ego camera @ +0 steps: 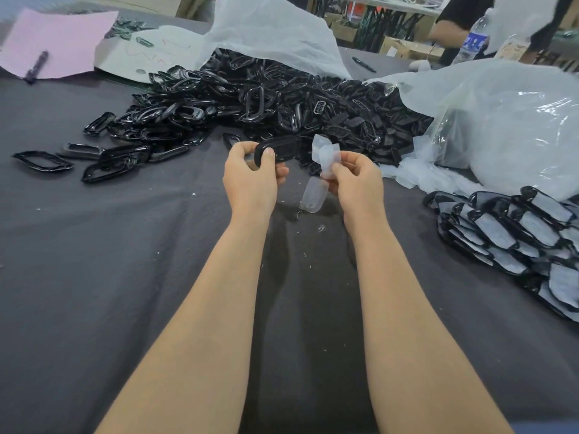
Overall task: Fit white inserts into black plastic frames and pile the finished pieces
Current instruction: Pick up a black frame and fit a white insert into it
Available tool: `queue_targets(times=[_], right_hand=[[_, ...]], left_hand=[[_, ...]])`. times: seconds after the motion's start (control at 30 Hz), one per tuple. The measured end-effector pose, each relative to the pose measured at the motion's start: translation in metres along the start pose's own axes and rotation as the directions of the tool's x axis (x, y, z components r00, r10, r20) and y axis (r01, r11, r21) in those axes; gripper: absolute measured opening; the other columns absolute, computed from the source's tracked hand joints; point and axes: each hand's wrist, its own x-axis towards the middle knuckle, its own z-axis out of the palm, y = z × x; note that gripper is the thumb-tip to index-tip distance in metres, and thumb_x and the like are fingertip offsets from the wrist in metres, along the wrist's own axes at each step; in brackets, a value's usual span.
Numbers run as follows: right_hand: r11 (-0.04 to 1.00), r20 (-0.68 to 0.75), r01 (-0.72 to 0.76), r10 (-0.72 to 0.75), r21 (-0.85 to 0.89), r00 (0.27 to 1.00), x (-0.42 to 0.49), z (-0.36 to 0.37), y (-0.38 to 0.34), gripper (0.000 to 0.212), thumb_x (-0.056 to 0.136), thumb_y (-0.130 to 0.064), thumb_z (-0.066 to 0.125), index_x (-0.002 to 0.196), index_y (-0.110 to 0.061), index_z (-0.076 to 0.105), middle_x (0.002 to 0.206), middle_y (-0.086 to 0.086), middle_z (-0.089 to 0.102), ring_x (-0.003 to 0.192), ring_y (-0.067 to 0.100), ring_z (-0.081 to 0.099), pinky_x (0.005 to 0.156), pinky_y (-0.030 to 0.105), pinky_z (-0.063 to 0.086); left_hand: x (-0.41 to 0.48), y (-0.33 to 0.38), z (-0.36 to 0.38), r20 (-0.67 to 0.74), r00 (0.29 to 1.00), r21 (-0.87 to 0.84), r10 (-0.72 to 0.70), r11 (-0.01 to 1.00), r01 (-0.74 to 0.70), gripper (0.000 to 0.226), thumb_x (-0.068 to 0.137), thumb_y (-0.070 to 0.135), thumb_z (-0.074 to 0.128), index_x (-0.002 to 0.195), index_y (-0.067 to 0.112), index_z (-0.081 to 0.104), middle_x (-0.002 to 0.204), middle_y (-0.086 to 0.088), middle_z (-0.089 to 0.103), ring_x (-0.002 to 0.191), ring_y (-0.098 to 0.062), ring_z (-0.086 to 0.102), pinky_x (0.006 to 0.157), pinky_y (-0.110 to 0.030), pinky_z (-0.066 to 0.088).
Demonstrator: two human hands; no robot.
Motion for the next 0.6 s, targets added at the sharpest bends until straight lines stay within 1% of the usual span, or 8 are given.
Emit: queue_targets(times=[0.1, 0.17, 0.23, 0.27, 0.33, 0.37, 0.5, 0.6], right_hand=[[1.0, -0.025, -0.027, 0.027, 0.004, 0.999, -0.0007, -0.0003, -0.0001, 0.015, 0.092, -0.008, 0.052, 0.086, -0.02, 0.058, 0.082, -0.003, 0.062, 0.085, 0.019, 0.068, 0.082, 0.036, 0.057], [0.999, -0.037, -0.034, 0.036, 0.033, 0.999, -0.0011, -0.0012, -0.0006, 0.016, 0.089, -0.004, 0.052, 0.084, -0.019, 0.055, 0.079, -0.004, 0.062, 0.077, 0.014, 0.067, 0.083, 0.036, 0.056], [0.997, -0.03, -0.023, 0.025, 0.072, 0.999, -0.0021, -0.0017, -0.0013, 0.019, 0.086, 0.002, 0.052, 0.086, -0.017, 0.053, 0.075, -0.003, 0.061, 0.064, 0.005, 0.064, 0.075, 0.03, 0.058], [0.997, -0.011, -0.007, 0.008, 0.074, 1.0, -0.0031, -0.002, -0.0017, 0.02, 0.086, 0.005, 0.052, 0.09, -0.015, 0.053, 0.076, -0.001, 0.061, 0.061, 0.004, 0.063, 0.069, 0.024, 0.057], [0.999, 0.047, 0.024, -0.026, 0.034, 0.999, -0.0052, -0.0019, -0.002, 0.02, 0.089, 0.004, 0.052, 0.095, -0.015, 0.055, 0.082, 0.003, 0.062, 0.064, 0.007, 0.063, 0.062, 0.015, 0.052], [0.999, 0.071, 0.038, -0.038, 0.003, 0.997, -0.0059, -0.0017, -0.002, 0.017, 0.091, 0.001, 0.052, 0.094, -0.015, 0.057, 0.082, 0.003, 0.062, 0.064, 0.007, 0.062, 0.063, 0.016, 0.052], [0.988, 0.061, 0.086, -0.079, -0.126, 0.995, -0.0079, -0.0012, -0.0011, 0.023, 0.092, -0.005, 0.051, 0.079, -0.023, 0.058, 0.068, -0.005, 0.061, 0.063, 0.007, 0.063, 0.075, 0.03, 0.057], [0.977, 0.025, 0.094, -0.09, -0.192, 0.996, -0.0066, -0.0019, 0.0003, 0.014, 0.091, -0.011, 0.056, 0.082, -0.021, 0.059, 0.077, -0.004, 0.066, 0.078, 0.016, 0.068, 0.082, 0.038, 0.057]], left_hand=[[-0.0003, -0.0001, 0.0004, 0.004, 1.0, 0.004, 0.001, 1.0, -0.001, 0.008, 0.098, 0.01, 0.051, 0.1, 0.017, 0.049, 0.08, -0.002, 0.064, 0.059, -0.004, 0.065, 0.066, -0.023, 0.057], [-0.001, 0.0, 0.0004, 0.005, 1.0, 0.01, 0.001, 1.0, -0.001, 0.007, 0.098, 0.01, 0.051, 0.102, 0.016, 0.049, 0.08, -0.002, 0.065, 0.059, -0.004, 0.065, 0.067, -0.023, 0.057], [-0.0013, 0.0001, 0.0004, 0.004, 1.0, 0.013, 0.001, 1.0, -0.001, 0.007, 0.098, 0.011, 0.051, 0.103, 0.016, 0.049, 0.08, -0.002, 0.065, 0.059, -0.004, 0.065, 0.067, -0.023, 0.058], [-0.0014, 0.0002, 0.0003, 0.004, 1.0, 0.012, 0.001, 1.0, -0.001, 0.008, 0.098, 0.011, 0.051, 0.103, 0.016, 0.049, 0.08, -0.002, 0.065, 0.058, -0.003, 0.064, 0.067, -0.023, 0.058], [-0.0017, 0.0003, 0.0003, 0.006, 1.0, 0.013, 0.005, 1.0, -0.006, 0.008, 0.098, 0.011, 0.051, 0.103, 0.016, 0.049, 0.079, -0.001, 0.064, 0.057, -0.003, 0.064, 0.067, -0.023, 0.058], [-0.0016, 0.0002, 0.0003, 0.008, 1.0, 0.014, 0.008, 1.0, -0.008, 0.008, 0.098, 0.01, 0.051, 0.103, 0.016, 0.049, 0.078, -0.001, 0.064, 0.057, -0.002, 0.064, 0.066, -0.023, 0.058], [-0.0005, -0.0008, 0.0006, 0.011, 1.0, 0.019, 0.015, 1.0, -0.015, 0.007, 0.098, 0.01, 0.052, 0.102, 0.016, 0.05, 0.074, 0.002, 0.064, 0.057, -0.003, 0.064, 0.067, -0.023, 0.058], [-0.0001, -0.0015, 0.0008, 0.018, 1.0, 0.014, 0.017, 1.0, -0.018, 0.008, 0.098, 0.01, 0.052, 0.099, 0.018, 0.05, 0.073, 0.003, 0.063, 0.058, -0.003, 0.065, 0.065, -0.022, 0.057]])
